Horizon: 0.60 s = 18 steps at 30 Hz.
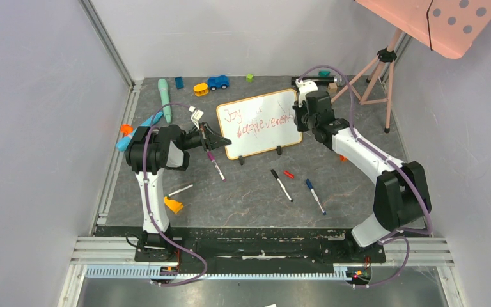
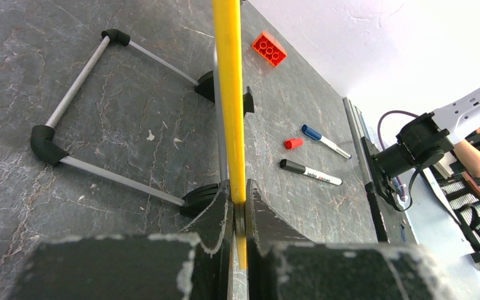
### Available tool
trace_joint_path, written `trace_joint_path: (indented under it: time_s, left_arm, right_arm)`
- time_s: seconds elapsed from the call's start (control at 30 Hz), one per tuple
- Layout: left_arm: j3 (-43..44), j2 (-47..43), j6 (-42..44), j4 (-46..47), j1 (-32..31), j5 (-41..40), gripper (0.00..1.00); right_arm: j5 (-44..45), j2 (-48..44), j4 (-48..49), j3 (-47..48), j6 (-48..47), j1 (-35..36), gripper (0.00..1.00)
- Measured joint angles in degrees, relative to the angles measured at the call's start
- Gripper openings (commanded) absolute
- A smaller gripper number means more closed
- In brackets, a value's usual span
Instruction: Write a sentence on the whiteboard
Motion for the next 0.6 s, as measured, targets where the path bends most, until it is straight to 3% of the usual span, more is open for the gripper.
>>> trace_joint_path:
  time_s: [0.6]
  left_arm:
    - [0.0, 0.0, 0.0, 0.0, 0.0, 0.1, 0.03]
  right_arm:
    - [-0.4, -2.0, 0.2, -5.3, 0.0, 0.0, 0.00]
